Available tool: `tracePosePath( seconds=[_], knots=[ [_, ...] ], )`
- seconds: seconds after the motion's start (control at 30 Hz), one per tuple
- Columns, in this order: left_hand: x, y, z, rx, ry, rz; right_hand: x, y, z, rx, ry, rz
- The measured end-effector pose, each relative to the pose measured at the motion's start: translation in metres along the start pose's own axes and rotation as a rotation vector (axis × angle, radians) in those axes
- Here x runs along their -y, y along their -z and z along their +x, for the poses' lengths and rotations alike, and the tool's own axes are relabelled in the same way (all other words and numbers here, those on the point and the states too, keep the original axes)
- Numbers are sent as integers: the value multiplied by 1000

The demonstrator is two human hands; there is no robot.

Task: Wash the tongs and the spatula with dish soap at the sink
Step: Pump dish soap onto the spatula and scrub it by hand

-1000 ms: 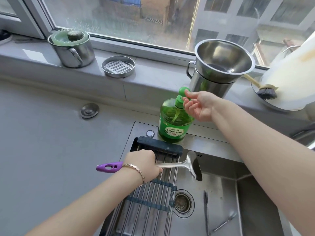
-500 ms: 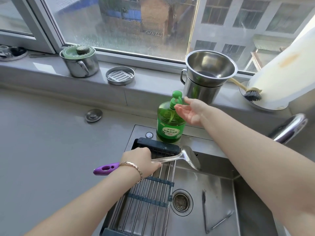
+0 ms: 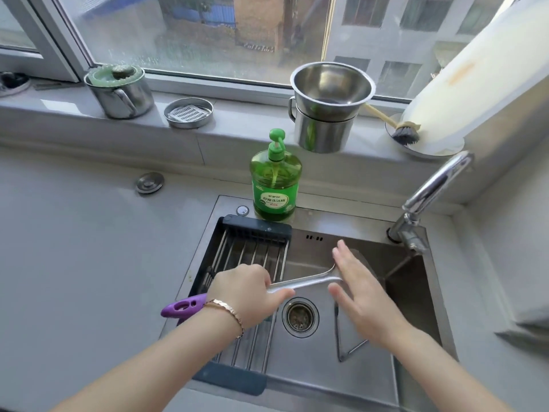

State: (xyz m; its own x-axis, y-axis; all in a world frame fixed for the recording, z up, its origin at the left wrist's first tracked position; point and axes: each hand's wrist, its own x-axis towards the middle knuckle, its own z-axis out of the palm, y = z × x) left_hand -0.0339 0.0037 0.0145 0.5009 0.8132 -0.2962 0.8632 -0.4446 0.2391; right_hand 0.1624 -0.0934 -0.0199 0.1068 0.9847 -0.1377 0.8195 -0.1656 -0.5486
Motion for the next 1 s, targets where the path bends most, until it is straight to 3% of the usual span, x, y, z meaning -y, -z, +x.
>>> tracePosePath(
  seconds=[0.1, 0.27, 0.43, 0.6, 0.77, 0.9, 0.93, 1.0],
  knots=[
    [-8, -9, -12, -29, -42, 4, -20, 12, -3, -44, -139, 17],
    [-12, -15, -22, -96, -57, 41, -10, 5, -35, 29, 182, -112],
    [-22, -23, -30, -128, -78, 20, -37, 29, -38, -46, -87, -3],
    [-32, -23, -24, -138, -111, 61, -30, 16, -48, 45, 140, -158],
    [-43, -27, -30, -155, -153, 103, -47, 37, -42, -41, -85, -23],
    [-47, -26, -27, -194, -172, 103, -23, 18, -45, -14, 307, -237],
    [-45, -26, -27, -200, -177, 102, -29, 18, -46, -6, 320, -244],
    [-39, -30, -28, -239, -206, 83, -44, 30, -43, -83, 92, -114]
  ],
)
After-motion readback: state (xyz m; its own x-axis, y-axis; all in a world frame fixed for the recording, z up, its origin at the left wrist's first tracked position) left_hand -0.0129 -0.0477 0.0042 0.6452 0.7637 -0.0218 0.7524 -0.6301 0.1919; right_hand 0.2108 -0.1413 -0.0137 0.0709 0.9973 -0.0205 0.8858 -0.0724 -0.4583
